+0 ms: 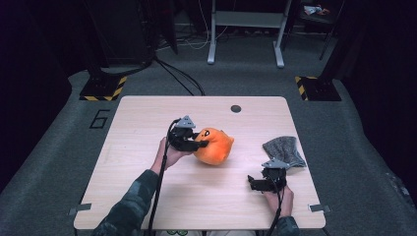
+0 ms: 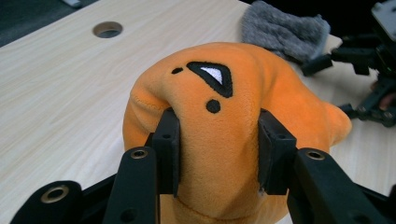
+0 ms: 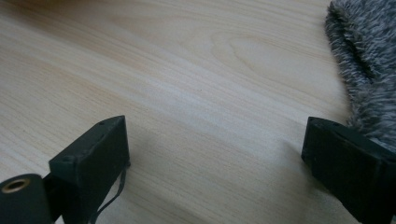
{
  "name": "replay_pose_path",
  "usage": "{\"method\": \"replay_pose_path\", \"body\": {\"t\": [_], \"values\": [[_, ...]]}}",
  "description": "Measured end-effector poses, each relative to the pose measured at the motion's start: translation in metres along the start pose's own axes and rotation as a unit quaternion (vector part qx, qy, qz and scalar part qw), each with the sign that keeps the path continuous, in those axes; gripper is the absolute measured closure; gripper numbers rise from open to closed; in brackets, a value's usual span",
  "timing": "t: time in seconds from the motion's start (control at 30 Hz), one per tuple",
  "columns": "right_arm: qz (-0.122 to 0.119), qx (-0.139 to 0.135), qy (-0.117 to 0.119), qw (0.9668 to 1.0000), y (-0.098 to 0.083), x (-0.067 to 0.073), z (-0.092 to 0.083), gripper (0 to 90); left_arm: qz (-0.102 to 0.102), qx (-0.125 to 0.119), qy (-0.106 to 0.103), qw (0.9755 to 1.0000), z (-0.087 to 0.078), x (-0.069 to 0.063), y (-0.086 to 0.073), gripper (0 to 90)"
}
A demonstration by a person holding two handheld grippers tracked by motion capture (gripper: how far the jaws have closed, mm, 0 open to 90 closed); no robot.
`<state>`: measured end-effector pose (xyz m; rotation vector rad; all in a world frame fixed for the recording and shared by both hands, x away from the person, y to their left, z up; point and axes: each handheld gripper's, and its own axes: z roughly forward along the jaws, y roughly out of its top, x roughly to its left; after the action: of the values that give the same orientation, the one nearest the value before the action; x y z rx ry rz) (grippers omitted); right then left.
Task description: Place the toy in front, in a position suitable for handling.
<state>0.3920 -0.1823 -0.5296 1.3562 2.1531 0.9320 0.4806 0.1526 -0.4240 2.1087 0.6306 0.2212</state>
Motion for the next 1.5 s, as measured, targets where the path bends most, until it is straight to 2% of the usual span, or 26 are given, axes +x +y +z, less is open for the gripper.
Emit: {"method": "replay_pose_path", "body": {"t": [0.23,0.27,0.33,0.4,0.43,0.47,0.5,0.57,0.67,0.73,0.77,0.8,0.9,0.97,1.03,1.07,1.13,1.17,1.2,1.23,1.37,1.4,1.43,1.47,1.5], "values": [[0.0,0.0,0.0,1.0,0.0,0.0,0.0,6.5,0.012,0.008,-0.024,0.9996,0.006,-0.001,-0.004,57.2],[0.0,0.0,0.0,1.0,0.0,0.0,0.0,6.6,0.012,0.009,-0.035,0.9993,0.008,-0.001,-0.006,57.0],[0.0,0.0,0.0,1.0,0.0,0.0,0.0,6.5,0.01,0.017,-0.04,0.999,0.012,0.0,-0.009,55.7],[0.0,0.0,0.0,1.0,0.0,0.0,0.0,6.5,0.011,0.036,-0.047,0.9982,0.021,0.002,-0.015,55.0],[0.0,0.0,0.0,1.0,0.0,0.0,0.0,6.6,0.002,0.042,-0.048,0.998,0.028,0.004,-0.024,51.7],[0.0,0.0,0.0,1.0,0.0,0.0,0.0,6.6,0.002,0.042,-0.048,0.998,0.028,0.004,-0.024,50.7],[0.0,0.0,0.0,1.0,0.0,0.0,0.0,6.6,-0.019,0.032,-0.05,0.9981,0.025,0.01,-0.027,48.1],[0.001,0.0,0.0,1.0,0.0,0.0,0.0,6.7,-0.024,0.032,-0.05,0.9979,0.025,0.011,-0.028,44.9],[0.0,0.0,0.0,1.0,0.0,0.0,0.0,6.7,-0.033,0.031,-0.046,0.9979,0.021,0.012,-0.028,34.3],[0.002,0.0,0.0,1.0,0.0,0.0,0.0,6.7,-0.038,0.024,-0.038,0.9982,0.017,0.012,-0.027,29.0],[0.002,0.0,0.0,1.0,0.0,0.0,0.0,6.7,-0.051,0.012,-0.038,0.9979,0.012,0.011,-0.028,25.5],[0.002,-0.001,0.0,1.0,0.0,0.0,0.0,6.7,-0.051,0.012,-0.038,0.9979,0.012,0.011,-0.028,24.2],[0.002,0.0,0.0,1.0,0.0,0.0,0.0,6.8,-0.059,-0.004,-0.026,0.9979,0.003,0.011,-0.03,20.1],[0.002,0.0,0.0,1.0,0.0,0.0,0.0,6.8,-0.066,-0.016,-0.009,0.9976,-0.009,0.009,-0.035,15.6],[0.001,0.0,0.0,1.0,0.0,0.0,0.0,6.8,-0.066,-0.017,-0.002,0.9977,-0.013,0.008,-0.038,14.6],[0.002,0.0,0.0,1.0,0.0,0.0,0.0,6.9,-0.063,-0.016,0.019,0.9977,-0.02,0.005,-0.046,14.5],[0.002,0.0,0.001,1.0,0.0,0.0,0.0,7.0,-0.055,-0.004,0.039,0.9977,-0.025,0.003,-0.056,13.9],[0.002,-0.001,0.002,1.0,0.0,0.0,0.0,7.1,-0.055,-0.004,0.039,0.9977,-0.025,0.003,-0.056,13.3],[0.002,-0.001,0.002,1.0,0.0,0.0,0.0,7.1,-0.054,0.0,0.05,0.9973,-0.026,0.002,-0.063,13.3],[0.002,-0.001,0.002,1.0,0.0,0.0,0.0,7.4,-0.059,0.008,0.068,0.996,-0.028,0.0,-0.075,12.3],[0.0,0.0,0.004,1.0,0.0,0.0,0.0,7.7,-0.071,0.014,0.1,0.9924,-0.032,-0.001,-0.1,9.4],[0.0,0.0,0.004,1.0,0.0,0.0,0.0,7.7,-0.071,0.014,0.1,0.9924,-0.032,-0.001,-0.1,8.7],[-0.007,0.0,0.006,1.0,0.001,-0.001,0.0,7.7,-0.074,0.018,0.11,0.991,-0.032,-0.002,-0.11,8.6],[-0.005,0.003,0.012,0.9999,0.001,-0.001,-0.001,7.7,-0.074,0.018,0.11,0.991,-0.032,-0.002,-0.11,8.5],[-0.006,0.005,0.015,0.9999,0.002,-0.001,-0.002,7.5,-0.076,0.02,0.117,0.99,-0.03,-0.003,-0.118,8.4]]}}
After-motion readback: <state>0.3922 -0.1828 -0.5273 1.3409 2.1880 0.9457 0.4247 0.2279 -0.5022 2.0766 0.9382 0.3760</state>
